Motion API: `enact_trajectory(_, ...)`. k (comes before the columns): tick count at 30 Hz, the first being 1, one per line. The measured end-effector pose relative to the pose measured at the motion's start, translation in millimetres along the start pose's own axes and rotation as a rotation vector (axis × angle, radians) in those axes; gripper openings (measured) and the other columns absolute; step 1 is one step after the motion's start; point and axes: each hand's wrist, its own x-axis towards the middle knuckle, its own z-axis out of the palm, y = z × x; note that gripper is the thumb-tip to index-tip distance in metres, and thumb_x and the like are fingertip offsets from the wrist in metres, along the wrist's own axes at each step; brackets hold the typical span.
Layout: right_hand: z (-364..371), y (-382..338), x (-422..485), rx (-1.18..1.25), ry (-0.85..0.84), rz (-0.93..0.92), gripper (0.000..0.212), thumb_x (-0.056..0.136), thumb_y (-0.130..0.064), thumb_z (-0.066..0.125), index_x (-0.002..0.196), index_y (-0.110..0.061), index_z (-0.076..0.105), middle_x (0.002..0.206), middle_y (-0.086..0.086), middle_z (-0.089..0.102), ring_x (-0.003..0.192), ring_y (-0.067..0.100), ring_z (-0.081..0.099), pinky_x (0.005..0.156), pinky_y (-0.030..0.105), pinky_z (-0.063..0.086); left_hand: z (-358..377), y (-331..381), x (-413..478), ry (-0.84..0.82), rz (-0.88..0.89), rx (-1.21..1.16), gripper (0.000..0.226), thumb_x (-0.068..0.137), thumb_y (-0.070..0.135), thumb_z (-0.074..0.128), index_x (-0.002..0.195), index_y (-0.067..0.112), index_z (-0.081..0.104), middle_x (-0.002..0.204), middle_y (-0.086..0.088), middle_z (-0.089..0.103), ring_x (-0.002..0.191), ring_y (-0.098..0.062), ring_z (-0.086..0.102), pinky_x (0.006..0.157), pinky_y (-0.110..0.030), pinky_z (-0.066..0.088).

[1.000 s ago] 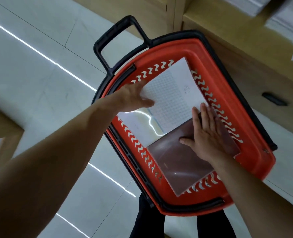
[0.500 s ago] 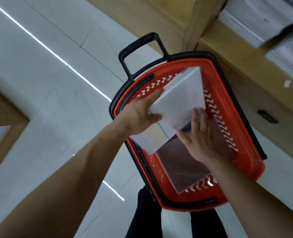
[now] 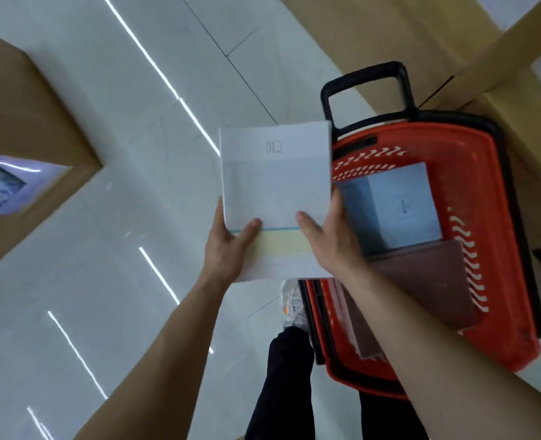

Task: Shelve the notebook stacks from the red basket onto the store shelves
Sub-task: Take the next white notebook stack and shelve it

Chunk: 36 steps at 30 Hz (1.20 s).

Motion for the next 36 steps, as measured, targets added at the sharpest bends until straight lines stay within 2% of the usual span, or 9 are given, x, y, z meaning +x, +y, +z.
enact_trajectory(3, 7, 3, 1, 0.123, 0.103, -0.061, 0.072, 0.088, -0.037, 0.070, 0.151, -0.027, 0.036, 0.133, 0.002, 0.061, 0.115, 0.014, 0.062, 0.099, 0.036, 0.052, 4, -10, 8, 0.005, -0.050, -0.014, 0.056, 0.084, 0.037, 0.074, 0.135, 0.035, 0.051, 0.120, 0.010, 0.068, 0.110, -0.014, 0.066, 0.099, -0.046, 0.052)
enact_trajectory(6, 12, 5, 3, 0.148, 0.176, -0.074, 0.079, 0.081, -0.045, 0.071, 0.152, -0.038, 0.036, 0.130, 0.001, 0.061, 0.113, 0.012, 0.063, 0.098, 0.030, 0.052, 1, -14, 18, 0.030, -0.149, -0.034, 0.061, 0.075, 0.040, 0.081, 0.127, 0.036, 0.048, 0.110, 0.006, 0.071, 0.097, -0.017, 0.070, 0.089, -0.046, 0.058)
enact_trajectory(9, 18, 1, 4, 0.105, 0.192, -0.011, 0.093, 0.078, -0.056, 0.075, 0.154, -0.024, 0.033, 0.129, 0.000, 0.065, 0.109, 0.012, 0.065, 0.087, 0.017, 0.048, 1, -10, 21, 0.034, -0.172, -0.006, 0.065, 0.078, 0.037, 0.082, 0.131, 0.035, 0.043, 0.112, 0.008, 0.068, 0.097, -0.012, 0.067, 0.084, -0.032, 0.057)
enact_trajectory(12, 17, -6, 4, 0.031, 0.213, 0.015, 0.077, 0.079, -0.053, 0.078, 0.142, -0.020, 0.047, 0.122, -0.002, 0.067, 0.097, 0.010, 0.061, 0.069, 0.010, 0.042, 5, -3, 14, 0.070, -0.133, 0.009, 0.078, 0.078, 0.047, 0.082, 0.142, 0.035, 0.040, 0.113, 0.022, 0.063, 0.102, 0.005, 0.061, 0.082, -0.015, 0.049)
enact_trajectory(18, -12, -29, -34, -0.046, 0.218, -0.025, 0.068, 0.081, -0.054, 0.075, 0.137, -0.026, 0.050, 0.117, -0.005, 0.066, 0.106, 0.016, 0.063, 0.084, 0.027, 0.044, 2, 31, -31, 0.119, -0.120, -0.021, 0.077, 0.079, 0.046, 0.082, 0.144, 0.034, 0.042, 0.108, 0.031, 0.061, 0.093, 0.021, 0.055, 0.069, 0.004, 0.040)
enact_trajectory(22, -58, -68, -82, -0.056, 0.243, -0.054, 0.077, 0.078, -0.064, 0.070, 0.142, -0.029, 0.046, 0.121, -0.002, 0.067, 0.108, 0.019, 0.064, 0.088, 0.033, 0.051, -7, 87, -73, 0.080, -0.068, -0.043, 0.076, 0.081, 0.047, 0.079, 0.145, 0.033, 0.041, 0.109, 0.030, 0.060, 0.094, 0.017, 0.056, 0.069, 0.001, 0.042)
enact_trajectory(28, -157, -147, -174, 0.059, 0.339, -0.128, 0.065, 0.079, -0.059, 0.074, 0.134, -0.030, 0.054, 0.117, -0.013, 0.070, 0.106, 0.008, 0.067, 0.092, 0.037, 0.055, -14, 211, -146, 0.012, 0.088, -0.071, 0.075, 0.080, 0.047, 0.079, 0.143, 0.032, 0.041, 0.107, 0.028, 0.060, 0.100, -0.004, 0.063, 0.079, -0.020, 0.048)
enact_trajectory(33, -237, -190, -261, 0.087, 0.442, -0.160, 0.060, 0.084, -0.055, 0.074, 0.135, -0.031, 0.052, 0.112, -0.019, 0.068, 0.095, -0.009, 0.063, 0.077, 0.014, 0.051, -7, 304, -212, -0.063, 0.240, -0.047, 0.075, 0.081, 0.048, 0.079, 0.144, 0.032, 0.041, 0.114, 0.019, 0.062, 0.101, -0.009, 0.063, 0.079, -0.023, 0.047)
enact_trajectory(36, -273, -194, -308, 0.083, 0.562, -0.148, 0.068, 0.080, -0.064, 0.071, 0.137, -0.032, 0.050, 0.117, -0.013, 0.069, 0.101, 0.004, 0.066, 0.084, 0.026, 0.055, 7, 344, -247, -0.142, 0.314, -0.007, 0.074, 0.083, 0.048, 0.077, 0.144, 0.030, 0.040, 0.117, 0.017, 0.059, 0.101, -0.010, 0.060, 0.077, -0.021, 0.044)
